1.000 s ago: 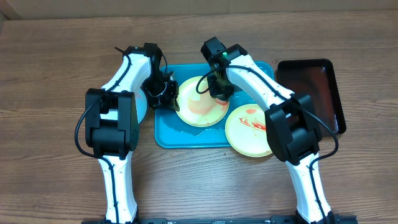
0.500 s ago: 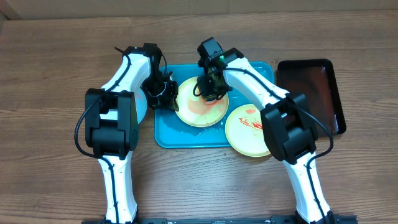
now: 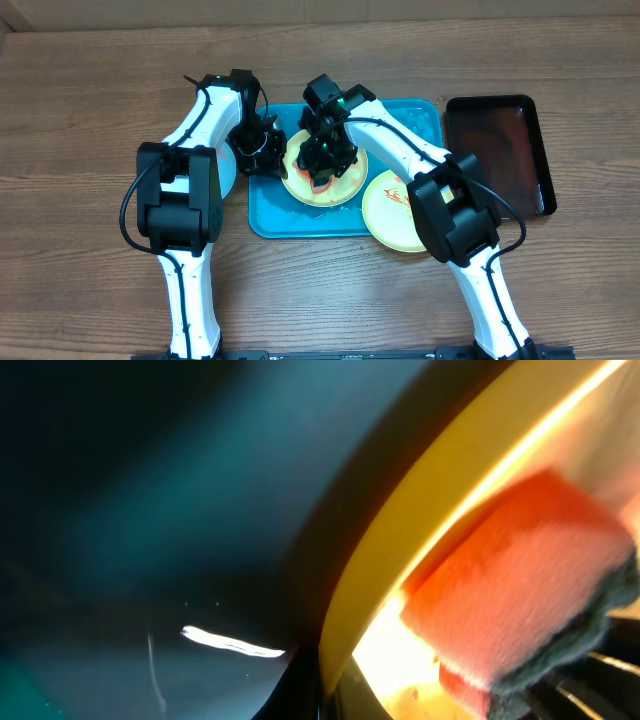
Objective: Clean dirty plates on tray and stack at the side
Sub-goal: 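Keep scrubbing the yellow plate's red sauce with the sponge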
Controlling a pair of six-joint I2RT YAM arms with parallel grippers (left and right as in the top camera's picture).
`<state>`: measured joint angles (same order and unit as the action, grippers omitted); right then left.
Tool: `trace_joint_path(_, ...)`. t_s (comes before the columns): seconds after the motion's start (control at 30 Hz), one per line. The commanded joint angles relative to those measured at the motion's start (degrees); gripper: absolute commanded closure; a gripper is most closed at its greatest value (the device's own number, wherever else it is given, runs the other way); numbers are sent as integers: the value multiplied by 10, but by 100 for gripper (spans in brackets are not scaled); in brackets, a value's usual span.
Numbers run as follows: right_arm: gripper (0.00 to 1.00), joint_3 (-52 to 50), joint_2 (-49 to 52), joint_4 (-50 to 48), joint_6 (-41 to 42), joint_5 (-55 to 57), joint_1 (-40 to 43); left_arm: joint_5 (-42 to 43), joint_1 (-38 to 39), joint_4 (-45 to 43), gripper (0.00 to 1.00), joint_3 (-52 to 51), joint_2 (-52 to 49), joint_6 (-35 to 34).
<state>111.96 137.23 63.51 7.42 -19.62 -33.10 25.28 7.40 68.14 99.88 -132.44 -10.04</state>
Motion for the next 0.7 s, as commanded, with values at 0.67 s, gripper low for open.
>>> trace_joint_path(0.67,96,-17,-12,33,48,401,-13,-53,1,-11,96,-20,-39,12)
